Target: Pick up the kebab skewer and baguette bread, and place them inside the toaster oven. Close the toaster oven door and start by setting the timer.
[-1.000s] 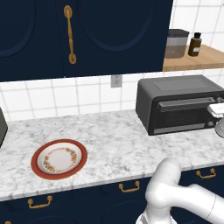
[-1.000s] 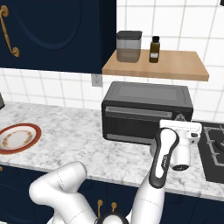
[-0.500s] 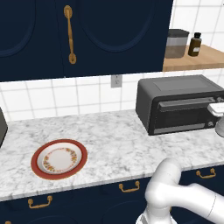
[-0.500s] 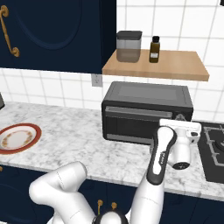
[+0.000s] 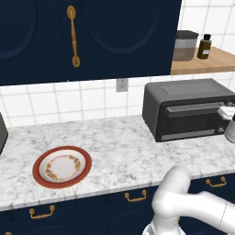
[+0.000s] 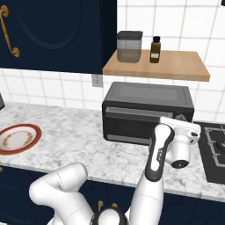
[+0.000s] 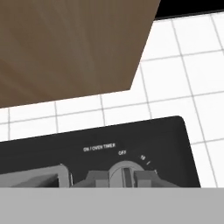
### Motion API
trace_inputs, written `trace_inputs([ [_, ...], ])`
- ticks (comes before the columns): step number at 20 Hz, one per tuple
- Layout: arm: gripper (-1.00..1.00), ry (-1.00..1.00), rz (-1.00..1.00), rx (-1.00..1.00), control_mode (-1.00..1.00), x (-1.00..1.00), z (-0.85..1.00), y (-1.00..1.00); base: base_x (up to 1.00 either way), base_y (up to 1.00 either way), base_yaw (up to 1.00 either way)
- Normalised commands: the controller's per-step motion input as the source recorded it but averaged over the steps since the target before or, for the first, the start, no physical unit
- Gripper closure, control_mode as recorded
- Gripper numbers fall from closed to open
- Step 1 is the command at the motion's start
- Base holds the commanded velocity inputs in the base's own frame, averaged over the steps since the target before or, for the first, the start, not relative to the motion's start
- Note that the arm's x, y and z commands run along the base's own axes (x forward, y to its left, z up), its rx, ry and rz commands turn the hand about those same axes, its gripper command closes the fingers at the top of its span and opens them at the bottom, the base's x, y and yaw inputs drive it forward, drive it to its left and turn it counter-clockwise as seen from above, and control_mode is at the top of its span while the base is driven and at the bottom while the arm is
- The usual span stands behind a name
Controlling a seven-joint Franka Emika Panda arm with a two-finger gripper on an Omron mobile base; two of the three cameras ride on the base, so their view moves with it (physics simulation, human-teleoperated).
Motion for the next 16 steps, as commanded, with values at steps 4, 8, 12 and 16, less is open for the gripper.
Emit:
trace_inputs([
  [4, 1.00, 0.00, 0.00, 0.17, -1.00, 0.17, -0.06, 0.13, 0.00, 0.00, 0.00],
  [8, 1.00, 0.00, 0.00, 0.17, -1.00, 0.21, -0.02, 0.13, 0.00, 0.00, 0.00],
  [12, 1.00, 0.00, 0.00, 0.19, -1.00, 0.18, -0.02, 0.17, 0.00, 0.00, 0.00],
  [16, 1.00, 0.00, 0.00, 0.17, -1.00, 0.22, -0.02, 0.24, 0.00, 0.00, 0.00],
])
